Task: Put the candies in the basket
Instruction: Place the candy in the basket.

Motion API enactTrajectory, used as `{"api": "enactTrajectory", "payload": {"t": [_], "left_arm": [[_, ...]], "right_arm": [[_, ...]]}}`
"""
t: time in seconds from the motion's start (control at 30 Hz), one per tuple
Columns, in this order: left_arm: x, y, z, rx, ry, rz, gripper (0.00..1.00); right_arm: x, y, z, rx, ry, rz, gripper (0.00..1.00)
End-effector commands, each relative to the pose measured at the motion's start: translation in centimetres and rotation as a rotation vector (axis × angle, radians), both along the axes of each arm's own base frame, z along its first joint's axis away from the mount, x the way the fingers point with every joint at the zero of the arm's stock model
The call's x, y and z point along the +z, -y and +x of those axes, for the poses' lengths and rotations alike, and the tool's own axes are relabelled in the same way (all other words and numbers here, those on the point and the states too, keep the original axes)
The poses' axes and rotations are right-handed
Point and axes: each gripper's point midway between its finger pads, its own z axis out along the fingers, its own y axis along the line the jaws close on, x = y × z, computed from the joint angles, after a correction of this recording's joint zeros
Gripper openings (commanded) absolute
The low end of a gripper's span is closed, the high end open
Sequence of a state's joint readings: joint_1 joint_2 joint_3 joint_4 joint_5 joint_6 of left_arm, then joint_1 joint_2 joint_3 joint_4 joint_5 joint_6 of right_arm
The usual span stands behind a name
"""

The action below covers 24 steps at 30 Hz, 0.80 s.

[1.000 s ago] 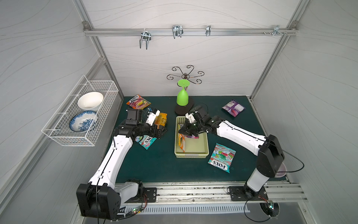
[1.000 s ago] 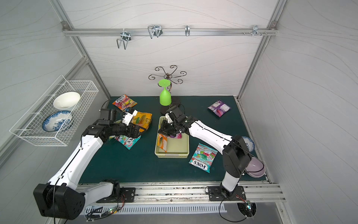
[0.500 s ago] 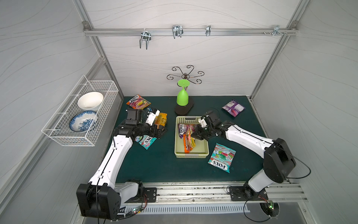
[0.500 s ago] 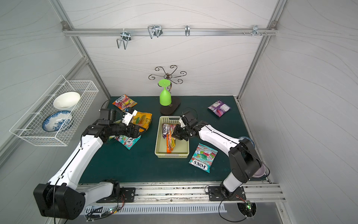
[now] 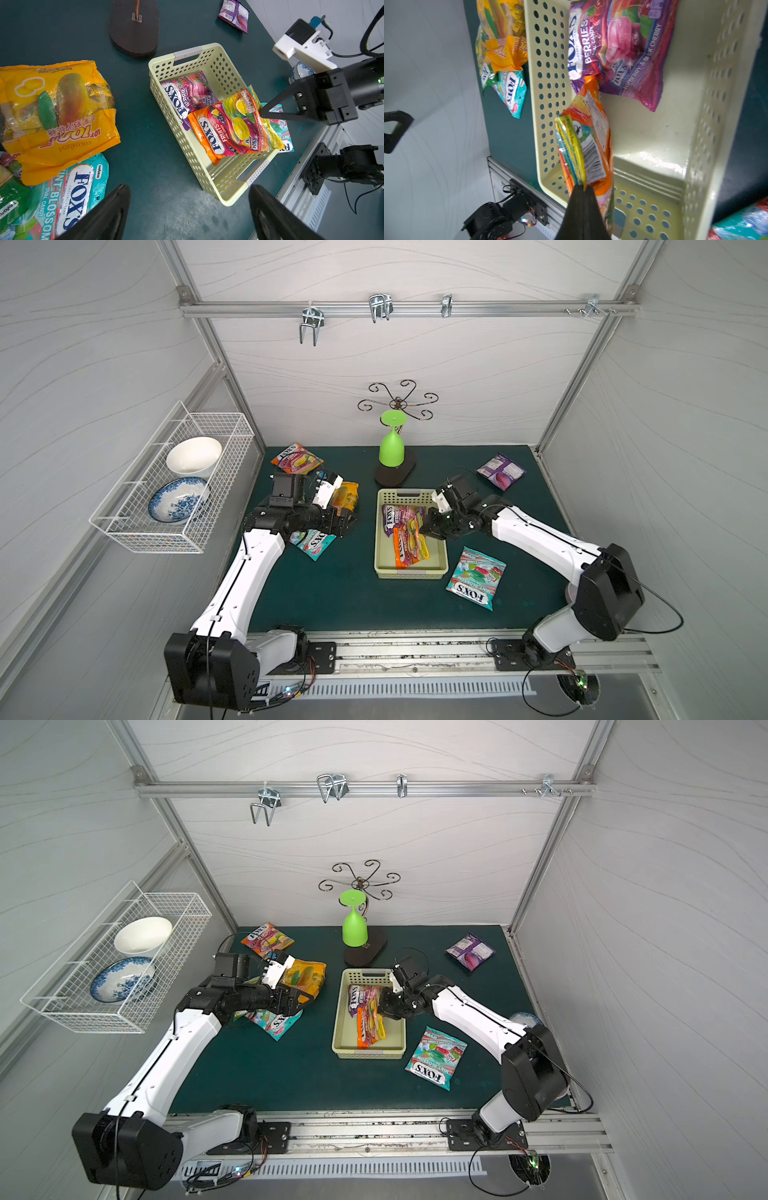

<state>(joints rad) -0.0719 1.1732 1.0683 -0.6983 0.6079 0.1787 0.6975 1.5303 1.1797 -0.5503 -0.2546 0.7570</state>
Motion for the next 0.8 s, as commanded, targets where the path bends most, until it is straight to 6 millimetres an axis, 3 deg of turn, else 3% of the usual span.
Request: {"api": "enactTrajectory", "payload": {"t": [0.0, 0.23, 0.47, 0.73, 0.77], "left_arm": [[1.0, 0.2, 0.7, -0.009, 0.043, -0.018, 0.93], [0.9, 0.1, 0.7, -0.008, 0.044, -0.015, 0.93], [0.8, 0.2, 0.8, -0.009, 0.041, -0.015, 0.93], [0.9, 0.2, 0.7, -0.008, 0.044, -0.014, 0.93], [0.9, 0.1, 0.7, -0.008, 0.043, -0.014, 0.93]], "right_arm": [[-0.9, 2.0, -1.1, 0.035, -0.003, -0.102, 0.0], [-3.1, 1.9, -1.4, 0.079, -0.046, -0.158, 0.0], [-4.8, 0.5, -2.4, 0.145, -0.068, -0.201, 0.0], [-6.3, -0.3, -1.9, 0.155, -0.073, -0.226, 0.0], [-6.4, -0.3, -1.9, 0.157, -0.075, -0.229, 0.04]]}}
